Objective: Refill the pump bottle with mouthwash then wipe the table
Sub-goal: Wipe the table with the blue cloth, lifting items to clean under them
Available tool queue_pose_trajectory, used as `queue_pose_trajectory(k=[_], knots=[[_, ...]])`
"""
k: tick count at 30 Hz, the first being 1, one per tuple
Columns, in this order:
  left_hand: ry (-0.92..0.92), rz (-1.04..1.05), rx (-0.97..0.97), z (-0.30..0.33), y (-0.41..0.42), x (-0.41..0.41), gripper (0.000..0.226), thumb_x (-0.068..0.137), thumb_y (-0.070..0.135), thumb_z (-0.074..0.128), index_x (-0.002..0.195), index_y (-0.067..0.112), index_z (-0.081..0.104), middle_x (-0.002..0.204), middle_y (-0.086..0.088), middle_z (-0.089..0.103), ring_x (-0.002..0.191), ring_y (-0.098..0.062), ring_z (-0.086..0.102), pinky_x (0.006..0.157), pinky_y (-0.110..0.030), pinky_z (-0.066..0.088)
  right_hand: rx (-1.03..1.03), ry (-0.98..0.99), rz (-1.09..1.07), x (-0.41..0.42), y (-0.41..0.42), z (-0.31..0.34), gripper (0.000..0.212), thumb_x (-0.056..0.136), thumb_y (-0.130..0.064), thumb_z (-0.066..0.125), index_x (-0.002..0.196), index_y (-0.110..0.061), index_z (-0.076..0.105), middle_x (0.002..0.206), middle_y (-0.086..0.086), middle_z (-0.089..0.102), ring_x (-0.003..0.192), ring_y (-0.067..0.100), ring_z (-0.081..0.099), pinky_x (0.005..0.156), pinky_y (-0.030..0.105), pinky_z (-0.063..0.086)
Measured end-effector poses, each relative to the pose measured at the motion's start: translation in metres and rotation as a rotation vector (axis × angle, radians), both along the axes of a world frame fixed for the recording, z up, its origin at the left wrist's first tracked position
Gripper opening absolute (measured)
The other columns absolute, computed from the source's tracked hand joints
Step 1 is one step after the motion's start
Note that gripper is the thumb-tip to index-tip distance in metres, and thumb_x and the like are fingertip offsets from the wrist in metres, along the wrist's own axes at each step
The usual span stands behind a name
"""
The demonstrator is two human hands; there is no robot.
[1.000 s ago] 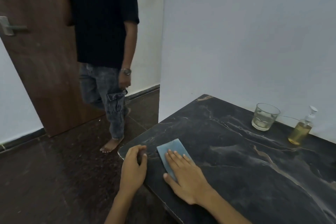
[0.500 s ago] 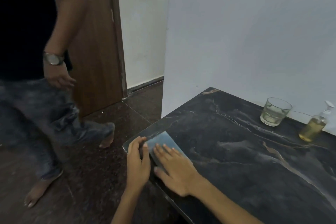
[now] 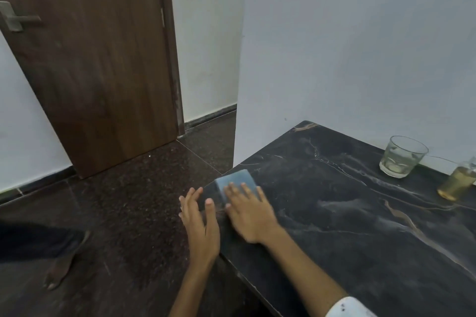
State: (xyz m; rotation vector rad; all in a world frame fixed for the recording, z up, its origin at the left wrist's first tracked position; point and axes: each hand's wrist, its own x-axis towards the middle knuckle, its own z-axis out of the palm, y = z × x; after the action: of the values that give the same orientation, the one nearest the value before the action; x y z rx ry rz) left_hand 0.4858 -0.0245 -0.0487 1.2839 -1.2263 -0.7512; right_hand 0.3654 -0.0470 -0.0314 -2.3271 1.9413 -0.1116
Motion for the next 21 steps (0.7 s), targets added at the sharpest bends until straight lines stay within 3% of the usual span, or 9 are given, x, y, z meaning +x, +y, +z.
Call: queue_pose_trajectory(k=[6,9,11,16,18,21], knots=[[0.047,-0.025,0.039,-0.002,0.002,0.004,0.044,0.099,0.027,0.038,0.141,0.016,0.034,0.156,0.001,0.018,0.146,-0.009,0.001,0.116,-0.034,0.014,-0.022,-0.074,0.365,-0.002,0.058,0.004,0.052,0.101,-0.043,0.013,0.152,-0.033,0.011,0.159,-0.014,0.009,0.146,0.008,-0.003,0.118,0.035,-0.008],[0.053,-0.027,0.054,-0.004,0.0,0.001,0.048,0.097,0.033,0.037,0.142,0.019,0.032,0.157,0.004,0.015,0.144,-0.006,-0.004,0.117,-0.037,0.012,0.027,-0.084,0.347,-0.048,0.083,0.0,0.054,0.096,-0.054,0.008,0.149,-0.044,0.002,0.155,-0.026,-0.003,0.142,-0.005,-0.013,0.114,0.023,-0.016],[0.053,-0.016,0.054,-0.005,0.0,-0.003,0.053,0.095,0.037,0.036,0.144,0.018,0.03,0.157,0.004,0.014,0.142,-0.002,-0.009,0.118,-0.036,0.007,0.019,-0.006,0.248,-0.074,0.077,0.0,0.054,0.097,-0.052,0.01,0.148,-0.043,-0.003,0.154,-0.026,-0.007,0.143,-0.002,-0.012,0.113,0.021,-0.017],[0.081,0.007,0.069,-0.004,0.003,-0.006,0.064,0.088,0.048,0.029,0.144,0.018,0.028,0.159,0.004,0.007,0.143,-0.004,-0.013,0.116,-0.034,0.004,0.037,0.01,-0.084,-0.049,0.004,0.007,0.053,0.103,-0.039,0.016,0.153,-0.027,0.004,0.16,-0.011,0.0,0.147,0.015,-0.004,0.117,0.037,-0.006],[0.097,0.012,0.077,-0.001,0.004,-0.005,0.061,0.091,0.045,0.028,0.145,0.017,0.026,0.159,0.001,0.004,0.145,-0.007,-0.009,0.112,-0.029,0.009,0.042,0.001,-0.046,-0.011,-0.012,0.007,0.053,0.103,-0.038,0.016,0.153,-0.024,0.006,0.16,-0.007,0.001,0.147,0.019,-0.002,0.117,0.041,-0.005],[0.1,0.036,0.077,0.003,0.003,-0.003,0.05,0.099,0.032,0.028,0.145,0.012,0.025,0.157,-0.006,0.008,0.147,-0.019,0.004,0.11,-0.028,0.015,0.019,0.007,0.175,0.028,0.002,0.007,0.052,0.104,-0.035,0.018,0.153,-0.025,0.007,0.16,-0.005,0.006,0.147,0.02,0.0,0.118,0.043,-0.003]])
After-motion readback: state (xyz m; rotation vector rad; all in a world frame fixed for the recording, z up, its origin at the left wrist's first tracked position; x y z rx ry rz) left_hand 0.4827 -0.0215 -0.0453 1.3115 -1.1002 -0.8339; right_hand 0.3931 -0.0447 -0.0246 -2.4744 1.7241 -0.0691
